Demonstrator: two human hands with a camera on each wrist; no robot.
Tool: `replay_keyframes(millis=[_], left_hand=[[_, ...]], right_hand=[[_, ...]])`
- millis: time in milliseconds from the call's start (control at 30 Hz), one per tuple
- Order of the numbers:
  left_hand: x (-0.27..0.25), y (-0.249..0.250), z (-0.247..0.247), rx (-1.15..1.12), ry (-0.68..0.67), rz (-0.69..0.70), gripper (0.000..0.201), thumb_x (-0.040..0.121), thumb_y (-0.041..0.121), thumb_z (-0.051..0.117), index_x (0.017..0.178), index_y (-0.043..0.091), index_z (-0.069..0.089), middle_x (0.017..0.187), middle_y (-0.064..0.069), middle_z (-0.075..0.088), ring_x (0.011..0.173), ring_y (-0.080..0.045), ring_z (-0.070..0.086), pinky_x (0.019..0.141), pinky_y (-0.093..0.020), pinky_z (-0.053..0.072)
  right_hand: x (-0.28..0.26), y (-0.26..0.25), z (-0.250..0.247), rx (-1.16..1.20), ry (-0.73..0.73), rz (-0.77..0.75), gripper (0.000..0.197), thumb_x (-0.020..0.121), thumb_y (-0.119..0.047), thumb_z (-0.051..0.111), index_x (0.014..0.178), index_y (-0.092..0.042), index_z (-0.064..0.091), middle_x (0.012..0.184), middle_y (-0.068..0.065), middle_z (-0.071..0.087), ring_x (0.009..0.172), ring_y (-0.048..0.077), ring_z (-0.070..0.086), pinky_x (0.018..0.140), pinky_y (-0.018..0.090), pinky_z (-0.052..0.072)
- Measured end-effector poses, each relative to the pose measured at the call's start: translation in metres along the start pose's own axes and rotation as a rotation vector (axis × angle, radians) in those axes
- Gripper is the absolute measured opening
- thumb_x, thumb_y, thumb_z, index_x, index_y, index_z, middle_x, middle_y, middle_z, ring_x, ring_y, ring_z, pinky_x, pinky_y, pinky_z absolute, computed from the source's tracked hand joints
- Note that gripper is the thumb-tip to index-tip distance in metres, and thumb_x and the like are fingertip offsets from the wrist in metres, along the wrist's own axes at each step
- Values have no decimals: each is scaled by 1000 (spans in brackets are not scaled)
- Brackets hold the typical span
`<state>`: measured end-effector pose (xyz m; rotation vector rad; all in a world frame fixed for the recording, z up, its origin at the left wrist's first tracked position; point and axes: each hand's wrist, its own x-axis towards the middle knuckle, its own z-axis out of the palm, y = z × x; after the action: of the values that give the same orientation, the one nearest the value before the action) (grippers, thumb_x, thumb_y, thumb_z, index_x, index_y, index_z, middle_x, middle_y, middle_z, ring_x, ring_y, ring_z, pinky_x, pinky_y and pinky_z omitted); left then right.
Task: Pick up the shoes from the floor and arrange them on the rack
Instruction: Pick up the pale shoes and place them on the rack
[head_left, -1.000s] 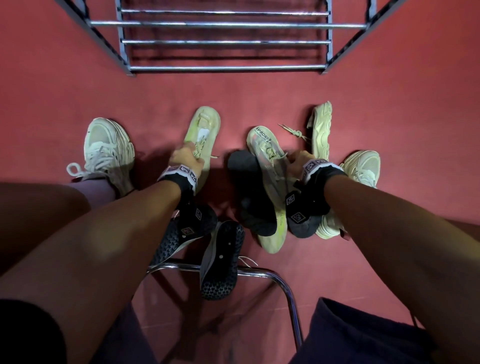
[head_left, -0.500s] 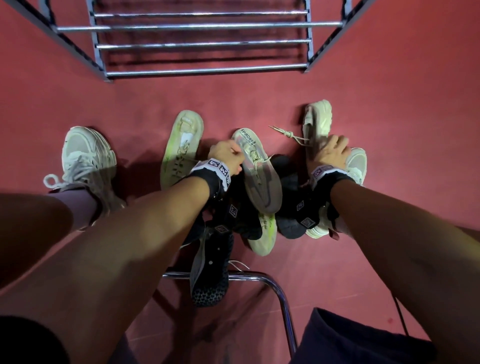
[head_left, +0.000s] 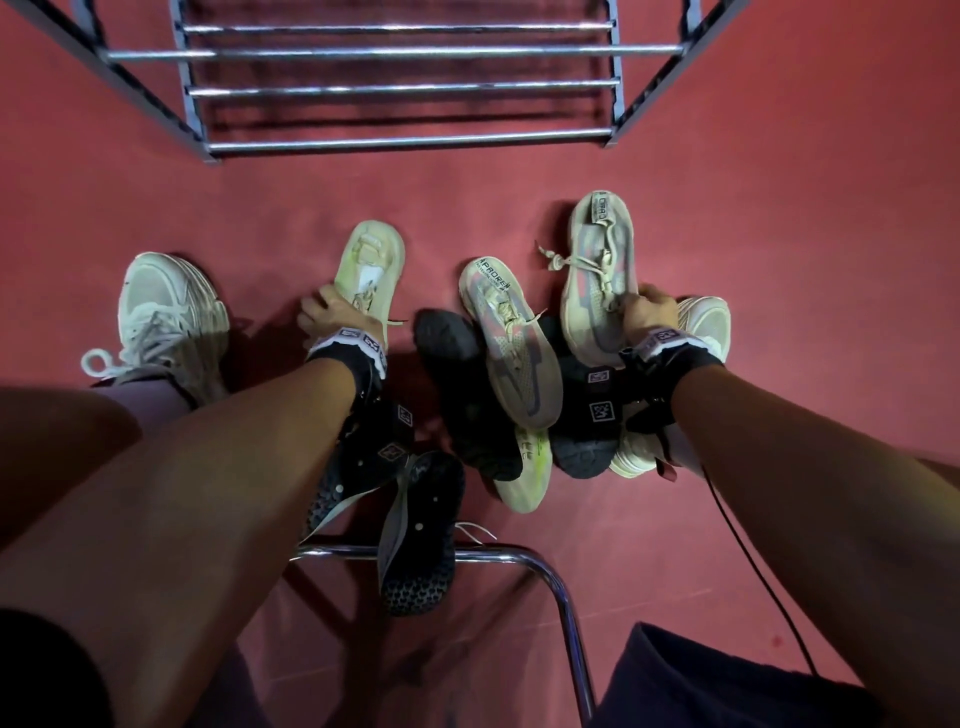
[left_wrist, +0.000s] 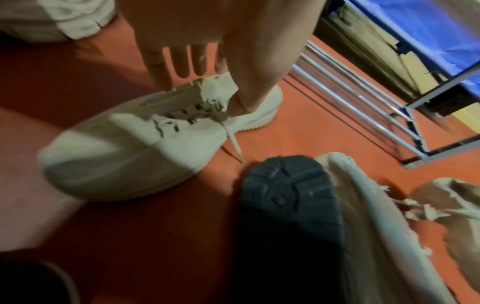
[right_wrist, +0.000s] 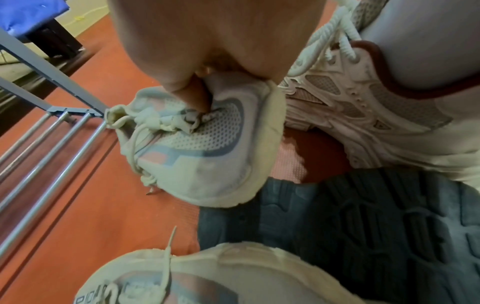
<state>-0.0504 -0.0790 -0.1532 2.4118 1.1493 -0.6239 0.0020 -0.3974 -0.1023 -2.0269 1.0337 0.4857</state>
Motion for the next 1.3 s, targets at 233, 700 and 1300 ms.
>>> replay_keyframes(millis=[233,700,1300], left_hand=[[-1,-5,1,-243,-57,162,24,78,32,63,98,20,61,101,-6,64,90,-27,63,78,-33,53],[-53,87,30,362,-322,486,58,85,60,51,121,16,59,131,-17,42,123,-34,32,98,-43,30],[-83,104,39,-345,-501,300,93,71,23,80,148,19,28,130,-8,56,122,-28,53,102,-34,43]], right_hand=[[0,-1,14,46,-121,17,25,86,7,46,99,-11,60,68,4,53,63,20,48,34,11,35],[3,15,20,-100,-447,32,34,81,13,47,103,-11,58,76,8,59,65,22,53,53,26,45],[23,17,12,-342,-467,-11,34,87,1,60,121,1,56,117,18,62,102,31,60,90,43,53]])
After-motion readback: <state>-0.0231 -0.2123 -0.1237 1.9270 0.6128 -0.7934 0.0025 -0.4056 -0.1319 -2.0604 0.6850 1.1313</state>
